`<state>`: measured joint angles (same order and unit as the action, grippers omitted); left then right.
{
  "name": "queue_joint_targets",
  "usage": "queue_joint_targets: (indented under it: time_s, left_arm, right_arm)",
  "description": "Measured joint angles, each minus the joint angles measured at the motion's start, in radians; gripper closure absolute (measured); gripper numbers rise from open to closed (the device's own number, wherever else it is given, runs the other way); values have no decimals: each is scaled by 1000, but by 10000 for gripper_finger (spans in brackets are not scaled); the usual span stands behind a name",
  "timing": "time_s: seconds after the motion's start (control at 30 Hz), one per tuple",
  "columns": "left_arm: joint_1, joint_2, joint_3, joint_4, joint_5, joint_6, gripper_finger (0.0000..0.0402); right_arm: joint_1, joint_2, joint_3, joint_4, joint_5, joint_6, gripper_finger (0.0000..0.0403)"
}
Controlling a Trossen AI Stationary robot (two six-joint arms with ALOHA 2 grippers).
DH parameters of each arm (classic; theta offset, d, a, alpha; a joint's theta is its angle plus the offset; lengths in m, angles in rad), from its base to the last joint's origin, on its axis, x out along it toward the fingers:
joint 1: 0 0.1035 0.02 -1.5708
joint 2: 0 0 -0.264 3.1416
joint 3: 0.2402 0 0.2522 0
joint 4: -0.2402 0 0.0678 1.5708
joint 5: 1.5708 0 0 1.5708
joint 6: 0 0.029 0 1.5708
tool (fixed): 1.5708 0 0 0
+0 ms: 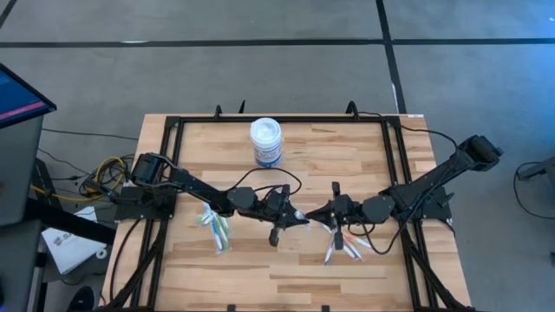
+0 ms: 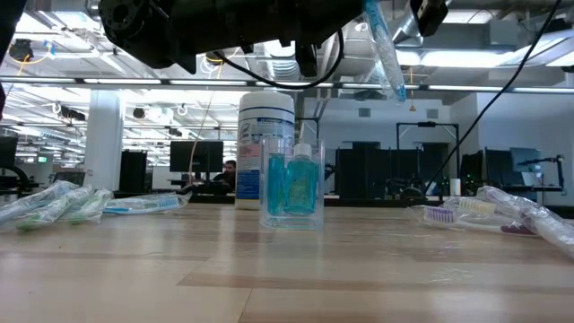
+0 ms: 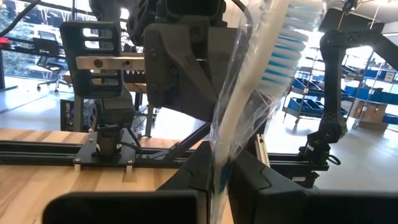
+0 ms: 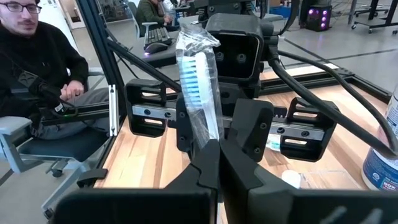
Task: Pick & Place toothbrushing station
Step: Put the right blue mouthwash into the Transparent organizer
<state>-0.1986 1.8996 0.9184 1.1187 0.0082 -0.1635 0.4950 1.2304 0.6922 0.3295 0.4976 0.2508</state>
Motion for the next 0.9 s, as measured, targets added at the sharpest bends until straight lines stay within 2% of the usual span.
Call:
queue_joint_targets:
  time_s: [0.17,0.67,0.9]
  left_arm:
    - [0,0,0,0,0,-6,378]
    - [0,0,0,-6,0,-36,386]
    - [1,-26,-1,-61,1,-35,384]
  right_arm:
    - [0,0,0,-12,0,-1,403]
    - [0,-6,0,-43,47,-49,401]
    - [11,-24,1,-87,111,-42,350]
